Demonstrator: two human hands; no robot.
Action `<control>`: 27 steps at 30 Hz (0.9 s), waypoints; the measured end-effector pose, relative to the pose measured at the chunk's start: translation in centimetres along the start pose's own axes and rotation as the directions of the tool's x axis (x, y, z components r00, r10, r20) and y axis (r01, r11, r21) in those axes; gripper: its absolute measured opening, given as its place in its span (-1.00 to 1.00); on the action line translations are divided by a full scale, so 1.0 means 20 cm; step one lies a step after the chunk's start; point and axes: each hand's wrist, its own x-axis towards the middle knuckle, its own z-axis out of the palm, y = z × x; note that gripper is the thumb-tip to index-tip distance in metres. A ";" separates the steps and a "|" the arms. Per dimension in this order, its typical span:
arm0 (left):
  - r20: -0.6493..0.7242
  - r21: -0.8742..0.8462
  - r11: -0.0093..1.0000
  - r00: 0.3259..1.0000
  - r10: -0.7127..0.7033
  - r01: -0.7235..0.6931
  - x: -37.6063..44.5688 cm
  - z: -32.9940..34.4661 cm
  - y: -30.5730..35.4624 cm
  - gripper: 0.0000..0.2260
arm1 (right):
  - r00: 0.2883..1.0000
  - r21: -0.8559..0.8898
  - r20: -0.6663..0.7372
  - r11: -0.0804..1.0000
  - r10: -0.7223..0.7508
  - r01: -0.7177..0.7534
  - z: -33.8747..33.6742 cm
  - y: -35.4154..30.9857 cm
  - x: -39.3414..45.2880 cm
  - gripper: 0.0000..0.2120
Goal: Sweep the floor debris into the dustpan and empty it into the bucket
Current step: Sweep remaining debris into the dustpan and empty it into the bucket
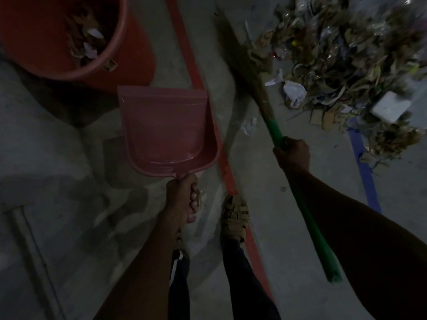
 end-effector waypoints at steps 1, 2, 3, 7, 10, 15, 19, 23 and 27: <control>0.006 0.012 1.000 1.000 0.006 -0.006 0.00 0.03 0.02 -0.72 | 1.000 -0.069 -0.014 0.998 0.004 -0.005 -0.04 0.03 0.01 -0.67; 0.011 0.022 1.000 1.000 0.009 -0.009 0.01 0.06 0.03 -0.72 | 0.999 -0.122 -0.035 0.992 0.009 -0.013 -0.07 0.07 0.00 -0.66; 0.017 0.033 0.999 1.000 0.013 -0.014 0.01 0.10 0.05 -0.72 | 0.998 -0.152 -0.060 0.988 0.009 -0.018 -0.10 0.10 0.00 -0.62; 0.048 0.051 0.998 0.998 0.029 -0.032 0.02 0.24 0.09 -0.72 | 0.991 -0.180 -0.119 0.983 -0.065 0.043 -0.18 0.23 -0.03 -0.45; 0.080 0.094 0.994 0.996 0.038 -0.046 0.03 0.35 0.10 -0.71 | 0.984 -0.200 -0.100 0.972 -0.146 0.123 -0.17 0.30 -0.07 -0.42; 0.109 0.156 0.987 0.994 0.017 -0.034 0.02 0.45 0.08 -0.70 | 0.955 -0.151 -0.027 0.946 -0.294 0.287 -0.04 0.37 -0.20 -0.45; 0.088 0.190 0.982 0.996 -0.005 -0.012 0.02 0.47 0.04 -0.72 | 0.923 -0.133 0.179 0.921 -0.342 0.367 0.08 0.47 -0.30 -0.44; 0.070 0.213 0.977 0.998 0.002 -0.017 0.04 0.43 -0.01 -0.74 | 0.944 -0.154 0.253 0.955 -0.212 0.256 0.11 0.57 -0.32 -0.47; 0.053 0.215 0.977 0.999 -0.001 -0.011 0.04 0.39 -0.05 -0.73 | 0.989 -0.146 0.122 0.985 -0.078 0.096 0.03 0.62 -0.25 -0.52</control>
